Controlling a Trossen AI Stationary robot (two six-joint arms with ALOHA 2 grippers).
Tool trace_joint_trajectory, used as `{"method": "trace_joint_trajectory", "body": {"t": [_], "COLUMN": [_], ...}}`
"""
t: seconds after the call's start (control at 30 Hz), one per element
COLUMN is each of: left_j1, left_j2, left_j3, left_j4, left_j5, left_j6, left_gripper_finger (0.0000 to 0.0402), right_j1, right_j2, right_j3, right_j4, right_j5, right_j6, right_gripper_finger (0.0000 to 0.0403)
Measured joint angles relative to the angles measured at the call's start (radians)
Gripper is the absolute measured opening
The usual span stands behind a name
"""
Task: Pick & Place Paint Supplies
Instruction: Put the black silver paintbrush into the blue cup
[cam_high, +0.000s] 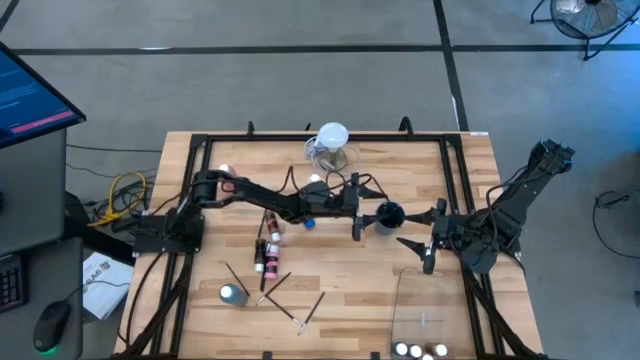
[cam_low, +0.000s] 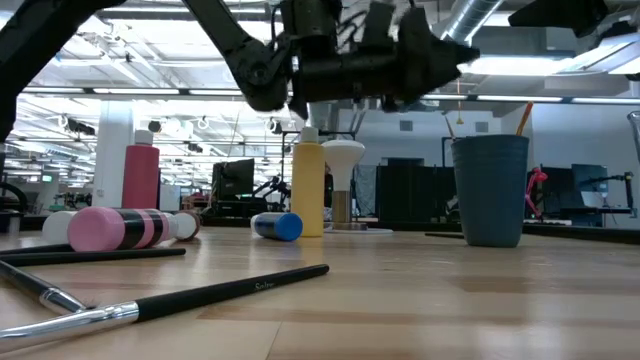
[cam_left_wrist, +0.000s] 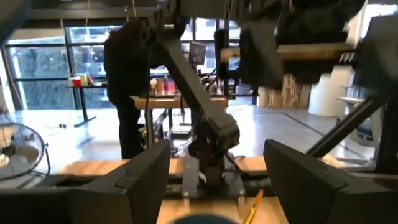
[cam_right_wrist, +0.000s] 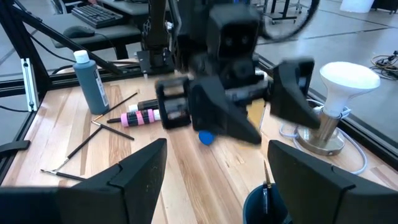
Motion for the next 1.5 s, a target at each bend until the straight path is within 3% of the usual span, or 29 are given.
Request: {"method": "trace_joint_trajectory", "body": {"t": [0.17,0.37,0.67,0.87,0.93,1.2,1.5], "left_j1": [-0.036,-0.076,-0.117,-0.131,-0.136,-0.175,-0.281], "left_j2": [-0.123,-0.376,-0.758,-0.908,-0.936,-0.979,-0.978], "left_j3": [-0.058,-0.206,-0.483,-0.616,-0.646,-0.687,-0.687], "left_j4": [-0.093,-0.319,-0.386,-0.378,-0.381,-0.387,-0.403], "left_j5": [0.0,-0.001,-0.005,-0.005,-0.005,-0.006,-0.004], "left_j6": [0.058,0.124,0.082,-0.003,-0.033,-0.064,-0.087], "left_gripper_finger": [0.0235,0.023,0.0227,0.0226,0.0226,0.0226,0.0225], "right_j1": [0.0,-0.003,-0.09,-0.201,-0.25,-0.495,-0.658], "right_j2": [0.0,0.0,0.032,0.091,0.114,0.204,0.325], "right_j3": [0.0,0.0,0.0,0.0,0.0,0.024,0.082], "right_j4": [0.01,0.047,0.311,0.499,0.525,0.589,0.635], "right_j5": [0.0,0.0,-0.001,-0.026,-0.1,-0.608,-0.88], "right_j6": [0.0,-0.006,-0.295,-0.506,-0.523,-0.55,-0.623], "right_gripper_finger": [0.0272,0.0272,0.0272,0.0272,0.0272,0.0272,0.0272]}}
